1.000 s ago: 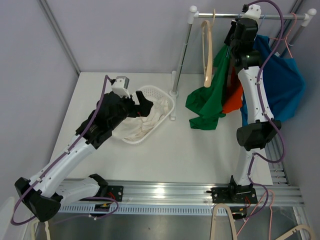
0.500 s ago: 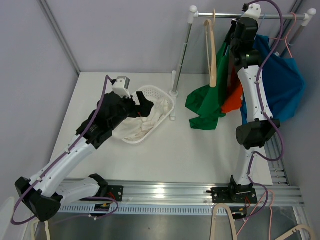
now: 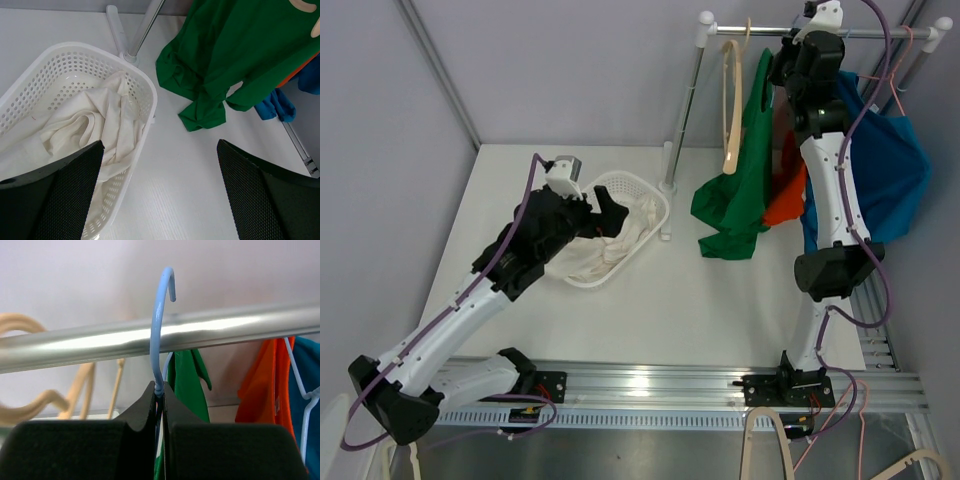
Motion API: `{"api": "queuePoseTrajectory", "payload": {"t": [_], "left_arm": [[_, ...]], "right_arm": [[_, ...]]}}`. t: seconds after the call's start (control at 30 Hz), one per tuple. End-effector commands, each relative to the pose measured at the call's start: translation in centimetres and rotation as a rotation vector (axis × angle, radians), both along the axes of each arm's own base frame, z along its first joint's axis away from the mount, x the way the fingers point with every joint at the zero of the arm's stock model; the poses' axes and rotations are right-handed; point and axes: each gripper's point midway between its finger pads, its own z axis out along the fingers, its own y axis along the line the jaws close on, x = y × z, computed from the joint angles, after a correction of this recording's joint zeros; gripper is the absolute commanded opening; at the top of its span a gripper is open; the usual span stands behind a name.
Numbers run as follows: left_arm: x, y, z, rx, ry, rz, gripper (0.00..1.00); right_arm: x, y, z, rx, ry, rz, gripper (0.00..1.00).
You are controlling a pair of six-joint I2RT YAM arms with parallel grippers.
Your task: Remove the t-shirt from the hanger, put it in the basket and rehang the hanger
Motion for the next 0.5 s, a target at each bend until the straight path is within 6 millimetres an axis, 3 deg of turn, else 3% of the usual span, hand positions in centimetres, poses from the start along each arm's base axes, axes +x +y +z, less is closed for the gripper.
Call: {"api": "queuePoseTrajectory", "payload": {"t": [0.0, 0.2, 0.33, 0.4, 0.43, 0.47], "left_arm": [[-0.4, 0.0, 1.4, -0.013, -0.072, -0.015, 1.0], [-0.7, 0.4, 2.6, -0.039, -0.121, -0.004, 0.99], [-1.3, -0.3, 3.4, -0.061, -0.143, -0.054, 0.99], [-2.1, -1.0, 3.6, -0.057, -0.149, -0.097, 1.0], [-3.4, -1.7, 3.9, -0.032, -0.188, -0.141, 0.99], [-3.8, -2.0, 5.0, -0.033, -0.245, -0.142, 1.0]], "right_arm": [[-5.3, 0.5, 10.9, 0.003, -0.277, 0.076, 0.0], [-7.5, 0.6, 11.5, 0.002, -0.286, 0.098, 0.0], [-8.3, -0.4, 9.7, 0.022, -0.209, 0.049, 0.0], [-10.0, -1.0, 9.5, 0.046, -0.186, 0.025, 0.0], [-10.5, -1.0, 9.1, 0.076, -0.174, 0.013, 0.0], [-11.9, -1.8, 8.7, 0.097, -0.162, -0.023, 0.0]]}}
